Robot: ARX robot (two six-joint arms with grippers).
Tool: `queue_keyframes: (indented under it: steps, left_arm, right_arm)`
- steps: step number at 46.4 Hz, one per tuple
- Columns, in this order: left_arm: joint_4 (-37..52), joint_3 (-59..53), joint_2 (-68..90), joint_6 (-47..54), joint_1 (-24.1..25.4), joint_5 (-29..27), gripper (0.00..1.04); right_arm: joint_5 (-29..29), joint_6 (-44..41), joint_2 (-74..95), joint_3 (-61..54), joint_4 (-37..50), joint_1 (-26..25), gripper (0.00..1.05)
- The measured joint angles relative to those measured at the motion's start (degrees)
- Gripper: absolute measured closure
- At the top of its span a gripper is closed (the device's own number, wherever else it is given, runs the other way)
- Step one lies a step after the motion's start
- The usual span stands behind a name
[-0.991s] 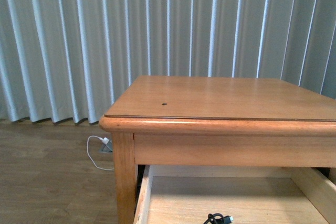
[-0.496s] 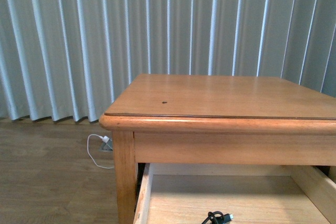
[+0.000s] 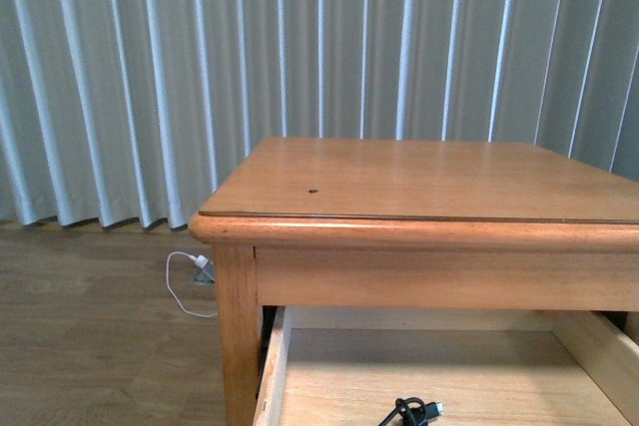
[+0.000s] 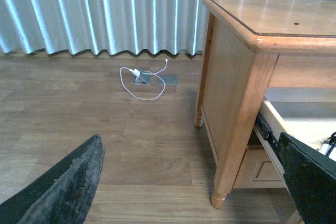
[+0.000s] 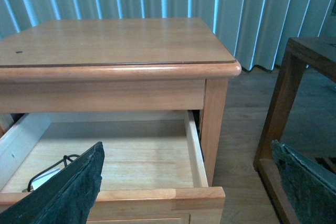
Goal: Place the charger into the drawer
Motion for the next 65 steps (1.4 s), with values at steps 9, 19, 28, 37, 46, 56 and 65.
queue_keyframes:
  steps: [9, 19, 28, 37, 46, 56, 65]
  left_arm:
    - [0.0, 0.0, 0.0, 0.0, 0.0, 0.0, 0.06]
    - [0.0, 0.0, 0.0, 0.0, 0.0, 0.0, 0.06]
    - [0.0, 0.0, 0.0, 0.0, 0.0, 0.0, 0.06]
    - [0.0, 0.0, 0.0, 0.0, 0.0, 0.0, 0.06]
    - [0.0, 0.0, 0.0, 0.0, 0.0, 0.0, 0.06]
    - [0.0, 0.0, 0.0, 0.0, 0.0, 0.0, 0.06]
    - [0.0, 0.0, 0.0, 0.0, 0.0, 0.0, 0.06]
  right_arm:
    - [0.0, 0.0, 0.0, 0.0, 0.0, 0.0, 0.09]
    - [-8.8, 6.6, 4.0, 2.4, -10.8, -1.0, 0.09]
    - [-6.6, 8.8, 14.4, 6.3, -21.7, 3.4, 0.09]
    - [-5.9, 14.0, 30.8, 9.0, -20.9, 10.0, 0.09]
    - [-1.9, 18.6, 45.2, 11.6, -14.2, 14.5, 0.09]
    - [2.8, 24.2, 61.1, 16.8, -7.7, 17.5, 0.09]
    - [7.6, 27.8, 70.3, 20.8, -3.6, 18.8, 0.09]
